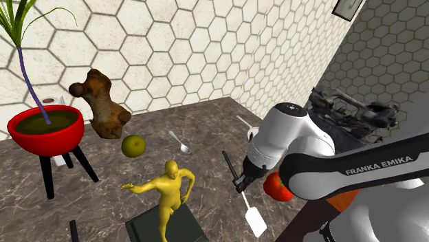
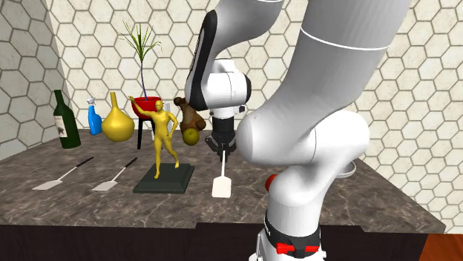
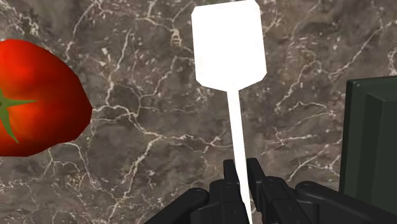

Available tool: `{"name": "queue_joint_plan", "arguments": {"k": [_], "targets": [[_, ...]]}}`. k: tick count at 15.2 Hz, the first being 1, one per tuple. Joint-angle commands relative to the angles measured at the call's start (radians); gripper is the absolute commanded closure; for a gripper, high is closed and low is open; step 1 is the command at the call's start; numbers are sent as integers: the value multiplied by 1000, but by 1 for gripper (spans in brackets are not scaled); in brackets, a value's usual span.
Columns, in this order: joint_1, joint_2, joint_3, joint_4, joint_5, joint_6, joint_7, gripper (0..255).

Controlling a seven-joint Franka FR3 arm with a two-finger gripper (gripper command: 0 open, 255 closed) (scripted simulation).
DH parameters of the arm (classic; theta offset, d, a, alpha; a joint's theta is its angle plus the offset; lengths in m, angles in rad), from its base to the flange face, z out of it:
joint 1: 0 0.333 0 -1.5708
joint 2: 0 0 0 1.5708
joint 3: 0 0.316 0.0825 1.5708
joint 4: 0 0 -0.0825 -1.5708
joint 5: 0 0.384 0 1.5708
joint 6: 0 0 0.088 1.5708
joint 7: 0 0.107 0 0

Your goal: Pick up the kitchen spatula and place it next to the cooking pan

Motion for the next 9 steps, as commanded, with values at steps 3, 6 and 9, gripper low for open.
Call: {"name": "queue_joint_plan", "arguments": {"k": [3,6,9], "targets": [[-100,116,-37,94,-84,22,-54,255],[-164,210,-62,177,-147,29,-82,255],[-214,302,-86,269,-206,26,-103,255]]}}
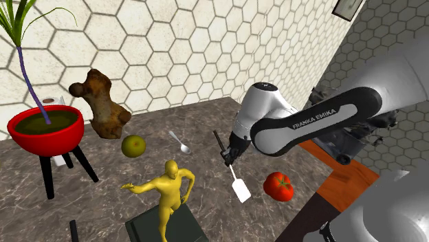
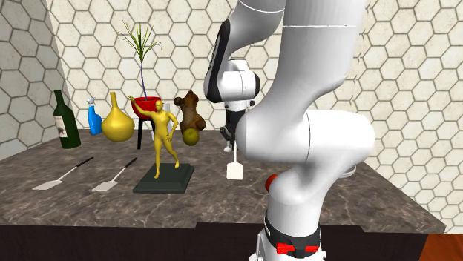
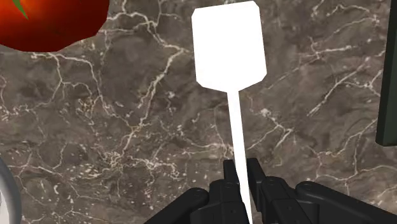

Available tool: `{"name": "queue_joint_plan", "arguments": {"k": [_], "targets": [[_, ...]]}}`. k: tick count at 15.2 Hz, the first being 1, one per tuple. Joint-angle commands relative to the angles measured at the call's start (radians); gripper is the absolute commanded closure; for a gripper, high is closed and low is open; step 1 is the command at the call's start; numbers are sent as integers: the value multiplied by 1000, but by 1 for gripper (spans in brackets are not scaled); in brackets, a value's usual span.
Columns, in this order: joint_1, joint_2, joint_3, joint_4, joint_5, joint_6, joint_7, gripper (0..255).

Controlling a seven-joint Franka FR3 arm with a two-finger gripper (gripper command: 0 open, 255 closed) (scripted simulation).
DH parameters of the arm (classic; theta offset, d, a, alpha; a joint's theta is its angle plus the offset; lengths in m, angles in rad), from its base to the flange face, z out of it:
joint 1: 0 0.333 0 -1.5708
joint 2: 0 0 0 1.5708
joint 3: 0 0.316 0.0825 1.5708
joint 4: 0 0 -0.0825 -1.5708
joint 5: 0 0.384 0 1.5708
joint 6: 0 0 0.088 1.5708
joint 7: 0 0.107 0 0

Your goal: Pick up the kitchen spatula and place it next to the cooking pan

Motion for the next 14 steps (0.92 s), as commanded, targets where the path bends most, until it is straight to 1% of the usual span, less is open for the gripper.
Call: {"name": "queue_joint_plan", "arguments": {"k": [1,7,14], "targets": [[-31,56,-20,59,-36,-7,-21,255],[-88,235,-68,272,-124,-49,-55,255],[-118,443,-115,561,-182,-136,-103,255]]}}
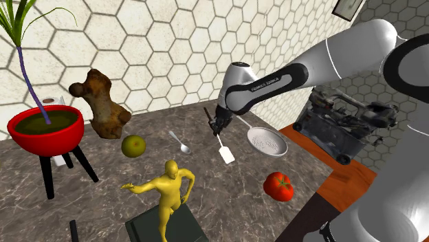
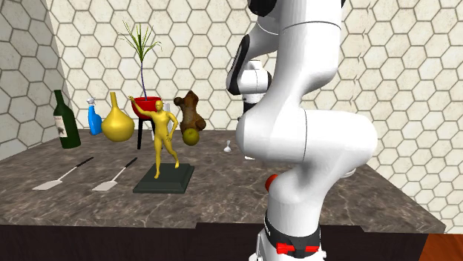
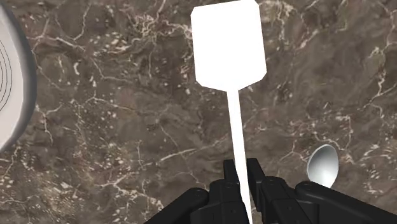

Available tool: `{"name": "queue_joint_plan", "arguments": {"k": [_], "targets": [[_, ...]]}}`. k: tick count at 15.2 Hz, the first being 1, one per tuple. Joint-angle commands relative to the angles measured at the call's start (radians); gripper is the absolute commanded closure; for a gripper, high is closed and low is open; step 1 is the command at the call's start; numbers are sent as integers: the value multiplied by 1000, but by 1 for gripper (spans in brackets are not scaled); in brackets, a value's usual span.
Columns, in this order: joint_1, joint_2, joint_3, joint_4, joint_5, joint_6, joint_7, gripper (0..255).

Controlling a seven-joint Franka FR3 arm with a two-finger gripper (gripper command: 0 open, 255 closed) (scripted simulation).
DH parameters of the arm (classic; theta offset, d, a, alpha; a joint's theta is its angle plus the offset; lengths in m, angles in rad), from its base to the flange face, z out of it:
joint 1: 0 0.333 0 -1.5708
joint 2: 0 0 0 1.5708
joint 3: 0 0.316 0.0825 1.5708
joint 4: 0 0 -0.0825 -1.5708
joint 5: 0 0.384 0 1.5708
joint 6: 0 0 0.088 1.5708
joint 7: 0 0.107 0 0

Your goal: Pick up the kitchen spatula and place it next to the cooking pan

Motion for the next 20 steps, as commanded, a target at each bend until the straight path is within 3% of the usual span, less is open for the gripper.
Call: {"name": "queue_joint_plan", "arguments": {"k": [1,9,20], "targets": [[-7,62,-13,95,-12,-34,-18,255],[-16,316,-48,497,-39,-186,-80,255],[-6,402,-63,479,-60,-82,-66,255]]}}
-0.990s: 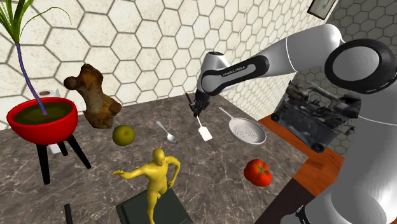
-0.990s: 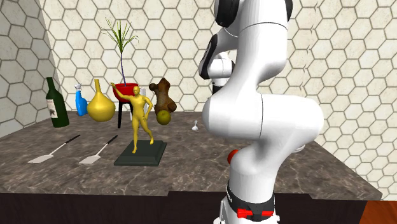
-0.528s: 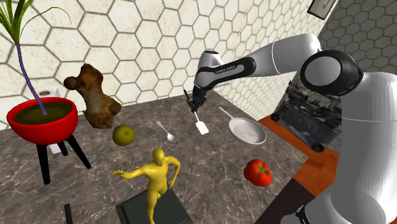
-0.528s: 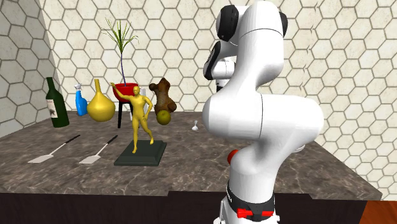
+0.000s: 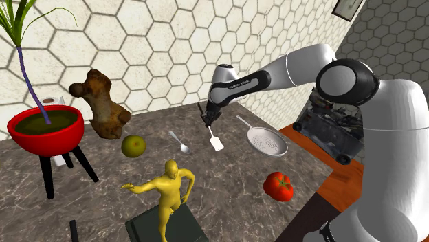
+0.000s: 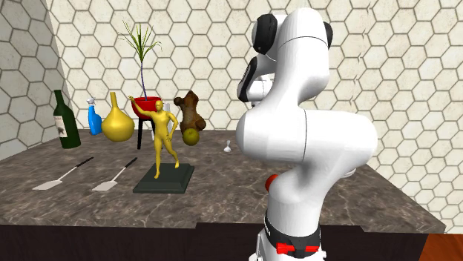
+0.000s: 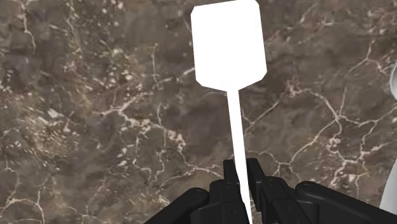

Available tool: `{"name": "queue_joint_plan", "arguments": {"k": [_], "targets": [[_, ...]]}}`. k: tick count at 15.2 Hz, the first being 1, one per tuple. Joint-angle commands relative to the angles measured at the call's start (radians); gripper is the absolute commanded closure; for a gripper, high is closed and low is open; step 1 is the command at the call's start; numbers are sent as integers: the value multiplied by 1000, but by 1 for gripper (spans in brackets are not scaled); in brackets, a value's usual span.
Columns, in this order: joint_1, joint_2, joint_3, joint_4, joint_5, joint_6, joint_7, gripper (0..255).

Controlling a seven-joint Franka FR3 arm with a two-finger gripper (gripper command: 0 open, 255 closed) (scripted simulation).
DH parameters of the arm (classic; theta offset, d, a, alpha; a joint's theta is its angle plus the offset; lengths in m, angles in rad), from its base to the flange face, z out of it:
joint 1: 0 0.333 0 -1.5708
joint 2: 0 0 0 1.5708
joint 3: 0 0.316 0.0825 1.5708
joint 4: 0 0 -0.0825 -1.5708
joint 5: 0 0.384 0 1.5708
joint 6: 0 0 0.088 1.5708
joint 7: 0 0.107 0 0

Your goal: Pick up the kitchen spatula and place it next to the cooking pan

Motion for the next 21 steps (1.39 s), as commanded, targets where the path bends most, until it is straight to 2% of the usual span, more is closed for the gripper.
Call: {"name": "queue_joint_plan", "arguments": {"k": [1,8,16,17,21], "targets": [[1,16,-3,-2,-4,18,1,255],[10,84,-15,4,-18,81,10,255],[10,84,-15,4,-18,80,10,255],[10,84,-15,4,-18,80,10,0],[10,84,-15,4,-18,80,10,0]]}}
